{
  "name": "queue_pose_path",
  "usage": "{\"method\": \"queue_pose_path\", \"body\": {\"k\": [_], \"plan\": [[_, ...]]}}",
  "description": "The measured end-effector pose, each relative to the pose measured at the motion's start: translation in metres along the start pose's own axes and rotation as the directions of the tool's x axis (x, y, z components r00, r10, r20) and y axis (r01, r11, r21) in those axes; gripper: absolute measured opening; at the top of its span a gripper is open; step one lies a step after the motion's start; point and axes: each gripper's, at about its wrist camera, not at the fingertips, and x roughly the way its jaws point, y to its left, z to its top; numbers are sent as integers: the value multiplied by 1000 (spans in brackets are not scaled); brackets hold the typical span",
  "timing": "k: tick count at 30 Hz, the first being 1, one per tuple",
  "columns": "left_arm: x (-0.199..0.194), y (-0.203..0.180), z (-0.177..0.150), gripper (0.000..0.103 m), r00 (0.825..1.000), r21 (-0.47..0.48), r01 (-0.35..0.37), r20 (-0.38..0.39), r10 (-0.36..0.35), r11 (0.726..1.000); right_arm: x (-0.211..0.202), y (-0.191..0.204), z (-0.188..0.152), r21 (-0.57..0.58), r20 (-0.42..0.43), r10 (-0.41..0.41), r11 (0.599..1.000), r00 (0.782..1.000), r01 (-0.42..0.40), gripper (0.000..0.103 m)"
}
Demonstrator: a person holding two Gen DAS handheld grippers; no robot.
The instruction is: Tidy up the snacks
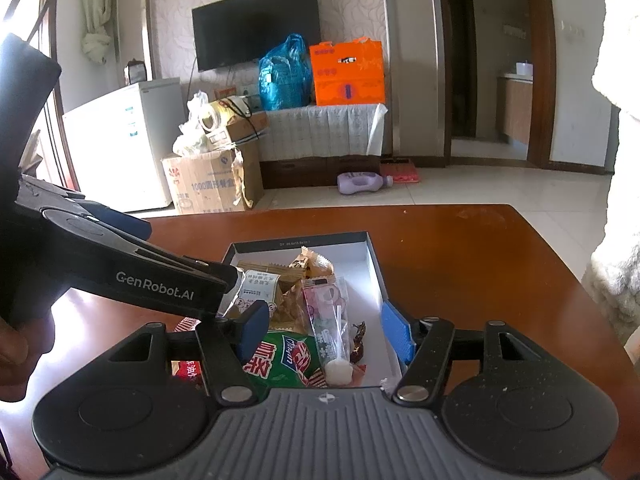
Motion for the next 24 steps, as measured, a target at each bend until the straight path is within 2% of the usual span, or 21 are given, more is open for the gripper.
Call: {"method": "queue_pose_path", "body": {"k": [24], "plan": [[-8, 3, -5, 94, 999, 6, -31, 30, 30, 1000, 1, 1, -1, 8, -3, -2, 1000, 1000, 2, 63]]}}
